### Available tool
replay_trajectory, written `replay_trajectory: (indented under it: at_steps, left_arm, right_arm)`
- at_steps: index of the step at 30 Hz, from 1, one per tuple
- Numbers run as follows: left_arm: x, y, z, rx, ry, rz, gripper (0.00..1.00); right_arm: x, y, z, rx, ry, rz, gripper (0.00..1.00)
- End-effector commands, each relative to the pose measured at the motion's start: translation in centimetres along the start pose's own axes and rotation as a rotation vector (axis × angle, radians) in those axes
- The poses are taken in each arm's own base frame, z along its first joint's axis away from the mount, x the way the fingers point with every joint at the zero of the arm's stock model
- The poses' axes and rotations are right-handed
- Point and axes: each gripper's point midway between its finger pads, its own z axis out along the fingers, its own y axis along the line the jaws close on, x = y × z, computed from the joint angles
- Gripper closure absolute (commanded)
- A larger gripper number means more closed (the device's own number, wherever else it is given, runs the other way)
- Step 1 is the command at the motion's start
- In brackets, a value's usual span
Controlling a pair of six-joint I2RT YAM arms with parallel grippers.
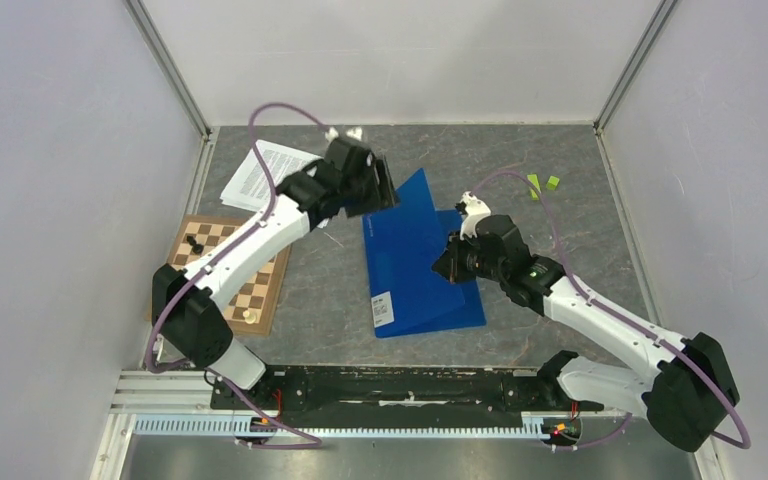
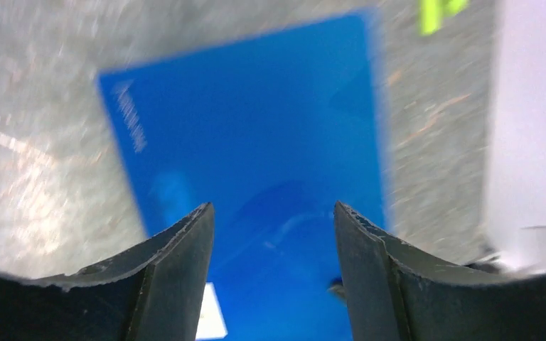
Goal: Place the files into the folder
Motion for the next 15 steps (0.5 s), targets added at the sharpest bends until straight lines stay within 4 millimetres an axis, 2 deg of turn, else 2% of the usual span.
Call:
replay_trajectory:
  at_steps: [1,3,5,8,13,15]
  left_arm:
    - [-5.2,-4.4,-2.5,0.09,-0.072,0.001,0.3]
    - [-6.4,-5.7,-2.5,0.116,-0.087,-0.003,0.29]
    - [-7.1,-6.2,-2.1,0.107,-0.089,0.008,0.28]
    - [-7.1,-5.5,-1.1,0.058,-0.079,0.039,0.28]
    - [-6.0,-3.2,0.4,-0.037,-0.067,0.066,0.28]
    - [-5.7,-2.9,1.1,-0.048,-0.06,0.069,0.28]
  right_arm:
    - [-3.7,1.8,-0.9,0.021,-0.087,-0.081,0.92]
    - [-4.1,2.3,-0.9,0.026,-0.086,-0.091,0.92]
    - [-4.4,2.8,-0.9,0.024,-0.09,-0.097,0.92]
    - [-4.7,3.3,-0.8,0.028,-0.093,-0.104,0.91]
    - [-4.7,3.9,-0.7,0.037,-0.094,-0.118,0.91]
    - [-4.6,4.2,-0.5,0.034,-0.09,-0.125,0.91]
